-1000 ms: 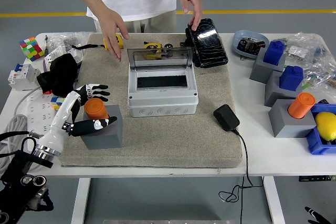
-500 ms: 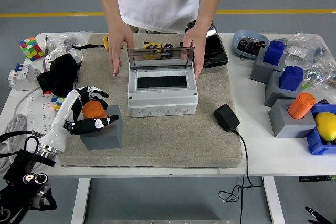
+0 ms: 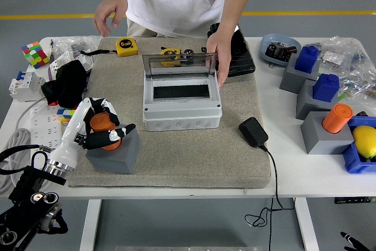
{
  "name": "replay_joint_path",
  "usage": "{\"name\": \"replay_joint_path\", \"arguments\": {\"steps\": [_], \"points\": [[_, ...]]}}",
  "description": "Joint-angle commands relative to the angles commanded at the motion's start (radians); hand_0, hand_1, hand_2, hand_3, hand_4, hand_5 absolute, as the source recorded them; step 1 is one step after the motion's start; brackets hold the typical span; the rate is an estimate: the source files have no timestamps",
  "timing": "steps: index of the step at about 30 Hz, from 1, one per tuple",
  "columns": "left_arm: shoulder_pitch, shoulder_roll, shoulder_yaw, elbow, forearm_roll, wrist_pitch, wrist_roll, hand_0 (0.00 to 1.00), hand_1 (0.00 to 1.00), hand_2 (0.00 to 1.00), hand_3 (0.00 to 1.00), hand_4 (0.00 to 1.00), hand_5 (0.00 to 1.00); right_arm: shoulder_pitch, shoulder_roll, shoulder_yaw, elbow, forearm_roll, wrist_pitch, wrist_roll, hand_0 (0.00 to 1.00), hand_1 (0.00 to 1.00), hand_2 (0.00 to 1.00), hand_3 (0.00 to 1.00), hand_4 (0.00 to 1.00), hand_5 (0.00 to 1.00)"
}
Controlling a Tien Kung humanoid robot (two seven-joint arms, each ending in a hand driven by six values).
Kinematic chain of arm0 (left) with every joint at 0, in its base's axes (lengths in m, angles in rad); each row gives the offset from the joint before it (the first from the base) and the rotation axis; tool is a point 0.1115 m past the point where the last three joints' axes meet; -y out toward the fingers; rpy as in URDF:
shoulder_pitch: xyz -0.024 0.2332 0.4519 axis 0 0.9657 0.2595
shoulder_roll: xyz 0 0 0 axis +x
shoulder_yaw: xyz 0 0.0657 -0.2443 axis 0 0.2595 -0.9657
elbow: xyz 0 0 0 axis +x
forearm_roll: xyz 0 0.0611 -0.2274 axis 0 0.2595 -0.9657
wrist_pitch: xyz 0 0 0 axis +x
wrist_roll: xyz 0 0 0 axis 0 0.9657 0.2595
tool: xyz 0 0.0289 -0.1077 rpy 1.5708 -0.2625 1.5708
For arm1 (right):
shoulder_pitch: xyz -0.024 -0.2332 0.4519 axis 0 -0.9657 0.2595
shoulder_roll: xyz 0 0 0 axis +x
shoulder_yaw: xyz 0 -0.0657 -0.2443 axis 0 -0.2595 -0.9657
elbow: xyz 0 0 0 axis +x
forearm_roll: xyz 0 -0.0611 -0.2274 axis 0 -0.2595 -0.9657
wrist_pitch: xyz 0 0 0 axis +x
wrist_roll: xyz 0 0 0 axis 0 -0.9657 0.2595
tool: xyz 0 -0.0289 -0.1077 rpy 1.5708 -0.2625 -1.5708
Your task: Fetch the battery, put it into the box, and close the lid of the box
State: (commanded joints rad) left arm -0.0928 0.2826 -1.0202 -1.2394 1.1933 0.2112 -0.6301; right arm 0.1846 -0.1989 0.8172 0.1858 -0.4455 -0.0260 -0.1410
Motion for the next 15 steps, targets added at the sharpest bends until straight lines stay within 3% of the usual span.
{"name": "replay_joint_path", "arguments": {"steps": [9, 15], "points": [[-0.005, -0.002, 0.003, -0.005, 0.002, 0.016, -0.015, 0.109, 0.103, 0.186, 0.205, 0.808, 0.002, -0.002, 0.002, 0.004, 0.000, -0.002, -0.001, 0.002, 0.646, 0.705, 0.694, 0.576, 0.949, 0.537], [-0.025, 0.005, 0.000, -0.028, 0.064, 0.022, -0.015, 0.103, 0.098, 0.185, 0.202, 0.798, 0.002, -0.002, 0.003, 0.003, 0.000, 0.000, -0.003, 0.004, 0.647, 0.705, 0.695, 0.576, 0.948, 0.538]]}}
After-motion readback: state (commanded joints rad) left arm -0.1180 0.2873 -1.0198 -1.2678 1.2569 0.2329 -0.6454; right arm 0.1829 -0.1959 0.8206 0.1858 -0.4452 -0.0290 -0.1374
